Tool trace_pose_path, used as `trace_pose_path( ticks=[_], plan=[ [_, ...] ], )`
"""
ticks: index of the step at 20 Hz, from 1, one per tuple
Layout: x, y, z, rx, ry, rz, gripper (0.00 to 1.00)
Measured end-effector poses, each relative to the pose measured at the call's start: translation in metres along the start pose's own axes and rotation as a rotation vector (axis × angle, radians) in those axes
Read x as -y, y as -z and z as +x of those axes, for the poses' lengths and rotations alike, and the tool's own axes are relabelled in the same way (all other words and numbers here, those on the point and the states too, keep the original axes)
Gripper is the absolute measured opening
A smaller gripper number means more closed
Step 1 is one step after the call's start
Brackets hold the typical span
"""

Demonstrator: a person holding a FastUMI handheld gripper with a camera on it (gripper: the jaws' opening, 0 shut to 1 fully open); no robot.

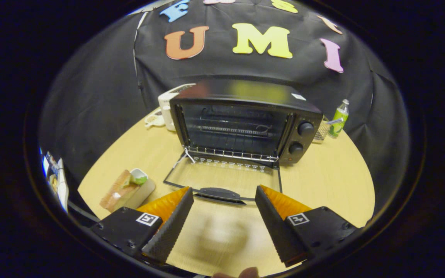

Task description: Open the toaster oven, put the food inside, and close the toaster oven door.

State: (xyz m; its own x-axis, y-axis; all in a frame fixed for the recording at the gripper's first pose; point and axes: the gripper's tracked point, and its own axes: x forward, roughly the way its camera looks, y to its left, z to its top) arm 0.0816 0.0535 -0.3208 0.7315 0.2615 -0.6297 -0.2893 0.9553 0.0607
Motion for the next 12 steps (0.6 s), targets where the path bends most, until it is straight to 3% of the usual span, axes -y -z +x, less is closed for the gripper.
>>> trace_pose_path(
  ticks=[6,12],
  plan=[
    [-0.029,-0.032,-0.058,-0.053,-0.198,0.105,1.0],
    [-0.079,-0.027,-0.063,-0.201,-0.392,0.252,1.0]
  ],
)
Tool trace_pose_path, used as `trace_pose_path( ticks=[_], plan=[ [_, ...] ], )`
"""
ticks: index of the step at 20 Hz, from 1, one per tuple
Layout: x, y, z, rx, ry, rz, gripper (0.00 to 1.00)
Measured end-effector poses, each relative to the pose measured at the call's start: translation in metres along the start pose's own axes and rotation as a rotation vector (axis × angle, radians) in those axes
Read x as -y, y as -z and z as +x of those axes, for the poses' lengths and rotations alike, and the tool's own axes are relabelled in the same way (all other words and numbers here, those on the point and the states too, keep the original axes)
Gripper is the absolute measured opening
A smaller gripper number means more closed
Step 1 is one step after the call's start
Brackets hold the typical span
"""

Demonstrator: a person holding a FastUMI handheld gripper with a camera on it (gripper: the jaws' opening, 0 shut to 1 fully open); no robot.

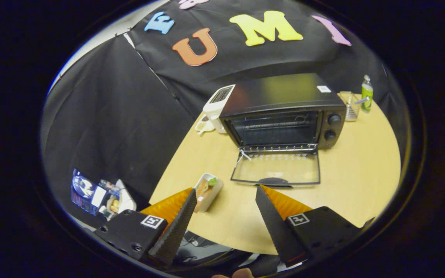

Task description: Open the toaster oven, put the food inside, and close the toaster oven door.

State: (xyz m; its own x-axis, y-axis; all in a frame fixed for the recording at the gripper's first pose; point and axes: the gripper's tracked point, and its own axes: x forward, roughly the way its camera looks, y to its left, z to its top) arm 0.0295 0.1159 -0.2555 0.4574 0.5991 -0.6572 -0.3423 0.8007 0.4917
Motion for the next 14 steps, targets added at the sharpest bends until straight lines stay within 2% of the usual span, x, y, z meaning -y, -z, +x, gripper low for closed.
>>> trace_pose_path(
  ticks=[4,10,12,14],
  plan=[
    [-0.03,0.025,0.045,-0.12,-0.103,0.129,0.94],
    [-0.049,0.047,0.102,-0.252,-0.153,0.303,0.83],
    [-0.047,0.05,0.118,-0.28,-0.155,0.355,0.76],
    [-0.045,0.054,0.134,-0.299,-0.14,0.389,0.65]
  ],
)
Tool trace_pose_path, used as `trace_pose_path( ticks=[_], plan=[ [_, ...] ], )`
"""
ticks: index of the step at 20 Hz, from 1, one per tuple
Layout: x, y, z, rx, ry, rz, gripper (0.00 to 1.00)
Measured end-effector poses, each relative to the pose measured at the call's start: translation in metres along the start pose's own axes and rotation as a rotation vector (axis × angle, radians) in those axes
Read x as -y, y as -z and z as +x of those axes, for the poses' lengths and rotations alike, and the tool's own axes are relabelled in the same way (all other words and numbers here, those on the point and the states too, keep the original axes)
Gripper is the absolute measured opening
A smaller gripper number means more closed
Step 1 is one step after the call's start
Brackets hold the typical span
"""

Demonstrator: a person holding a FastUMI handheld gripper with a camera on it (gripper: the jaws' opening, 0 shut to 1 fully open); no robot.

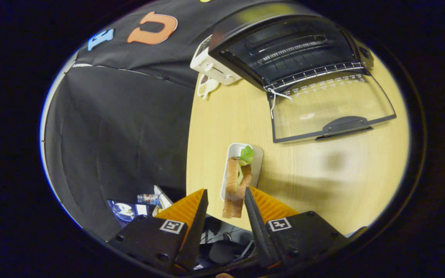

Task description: Open the toaster oven, put the food inside, and close the toaster oven door.

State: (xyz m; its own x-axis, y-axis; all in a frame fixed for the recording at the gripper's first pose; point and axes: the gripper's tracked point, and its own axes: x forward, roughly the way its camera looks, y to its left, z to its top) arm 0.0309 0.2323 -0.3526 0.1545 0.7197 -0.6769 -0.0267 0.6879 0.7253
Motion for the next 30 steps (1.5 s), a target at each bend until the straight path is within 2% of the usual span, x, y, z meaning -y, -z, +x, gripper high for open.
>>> trace_pose_path(
  ticks=[4,8,12,15,18,19,21,23,24,27,30],
  plan=[
    [0.003,-0.001,0.011,-0.023,0.014,0.023,0.53],
    [0.002,-0.002,0.017,-0.04,0.034,0.001,0.49],
    [-0.002,0.0,0.02,-0.06,0.02,-0.025,0.36],
    [-0.02,0.002,0.006,-0.069,-0.038,-0.025,0.22],
    [-0.04,-0.003,-0.027,-0.042,-0.129,0.034,0.19],
    [-0.043,-0.009,-0.038,-0.016,-0.151,0.057,0.11],
    [-0.028,-0.019,-0.04,0.034,-0.127,0.056,0.09],
    [-0.011,-0.018,-0.028,0.014,-0.114,0.089,0.09],
    [-0.016,-0.019,-0.03,0.021,-0.165,0.148,0.08],
    [-0.03,-0.02,-0.047,0.05,-0.266,0.185,0.07],
    [-0.023,-0.038,-0.064,0.145,-0.347,0.251,0.07]
  ],
)
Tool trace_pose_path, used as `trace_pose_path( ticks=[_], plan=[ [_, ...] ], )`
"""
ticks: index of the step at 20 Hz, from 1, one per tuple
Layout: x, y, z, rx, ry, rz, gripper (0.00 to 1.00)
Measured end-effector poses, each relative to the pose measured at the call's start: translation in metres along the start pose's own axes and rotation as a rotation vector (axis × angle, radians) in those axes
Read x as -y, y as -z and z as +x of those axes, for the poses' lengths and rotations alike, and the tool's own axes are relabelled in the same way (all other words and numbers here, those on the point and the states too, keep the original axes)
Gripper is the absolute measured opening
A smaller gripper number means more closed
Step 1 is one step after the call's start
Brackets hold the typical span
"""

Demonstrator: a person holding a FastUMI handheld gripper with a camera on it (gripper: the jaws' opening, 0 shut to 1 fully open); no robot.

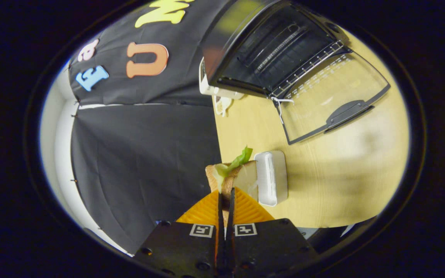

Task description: Open the toaster oven, put the food inside, and close the toaster oven door.

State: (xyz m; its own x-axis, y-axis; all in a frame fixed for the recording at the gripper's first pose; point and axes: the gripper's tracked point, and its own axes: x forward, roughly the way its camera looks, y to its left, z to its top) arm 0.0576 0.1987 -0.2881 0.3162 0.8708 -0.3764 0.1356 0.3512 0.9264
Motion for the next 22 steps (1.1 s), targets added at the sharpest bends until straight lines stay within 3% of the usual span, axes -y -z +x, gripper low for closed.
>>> trace_pose_path(
  ticks=[9,16,22],
  plan=[
    [0.025,-0.132,-0.107,0.542,-0.265,0.271,0.06],
    [0.056,-0.204,-0.068,0.755,-0.475,0.36,0.06],
    [0.072,-0.252,-0.013,0.84,-0.498,0.371,0.06]
  ],
)
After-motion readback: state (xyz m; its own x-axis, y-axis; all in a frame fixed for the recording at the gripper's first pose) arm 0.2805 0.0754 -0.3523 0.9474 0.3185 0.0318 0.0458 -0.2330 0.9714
